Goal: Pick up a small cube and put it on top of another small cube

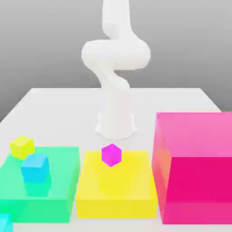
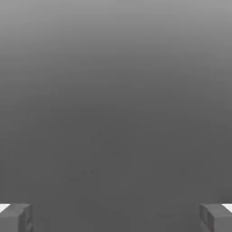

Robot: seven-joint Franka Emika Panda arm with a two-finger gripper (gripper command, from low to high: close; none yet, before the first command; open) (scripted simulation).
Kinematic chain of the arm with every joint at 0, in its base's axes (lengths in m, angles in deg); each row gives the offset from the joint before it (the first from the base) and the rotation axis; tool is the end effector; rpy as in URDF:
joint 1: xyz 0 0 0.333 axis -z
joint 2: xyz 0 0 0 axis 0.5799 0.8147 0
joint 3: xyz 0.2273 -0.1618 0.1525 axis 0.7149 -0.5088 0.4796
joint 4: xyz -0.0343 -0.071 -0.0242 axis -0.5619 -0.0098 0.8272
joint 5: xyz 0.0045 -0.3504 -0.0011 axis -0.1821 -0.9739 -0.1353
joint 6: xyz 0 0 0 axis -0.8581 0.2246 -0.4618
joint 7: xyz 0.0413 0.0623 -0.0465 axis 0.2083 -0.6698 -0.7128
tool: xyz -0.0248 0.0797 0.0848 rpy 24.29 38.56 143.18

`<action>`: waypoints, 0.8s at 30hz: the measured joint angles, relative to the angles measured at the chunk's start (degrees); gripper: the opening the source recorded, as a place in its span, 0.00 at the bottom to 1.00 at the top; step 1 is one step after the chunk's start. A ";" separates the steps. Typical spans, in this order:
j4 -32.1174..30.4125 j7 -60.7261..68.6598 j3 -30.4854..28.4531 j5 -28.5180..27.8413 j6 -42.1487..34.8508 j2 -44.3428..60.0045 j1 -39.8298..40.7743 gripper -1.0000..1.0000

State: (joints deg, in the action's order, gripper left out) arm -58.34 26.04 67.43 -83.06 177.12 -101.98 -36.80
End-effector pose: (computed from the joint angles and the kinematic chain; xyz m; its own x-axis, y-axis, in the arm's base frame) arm 0.3415 -0.0173 0.6798 0.5350 -0.7115 0.4556 -0.5122 -0.7020 -0.4948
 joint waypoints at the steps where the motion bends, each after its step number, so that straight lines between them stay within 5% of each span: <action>1: 0.40 1.53 -1.31 0.65 0.28 2.23 -0.53 0.50; 15: 5.57 23.99 -15.98 12.76 3.79 31.44 -3.98 0.50; 24: 8.83 37.59 -18.08 19.39 6.16 49.87 1.05 0.50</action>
State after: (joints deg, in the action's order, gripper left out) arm -49.51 63.63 49.35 -63.67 183.27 -52.11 -35.75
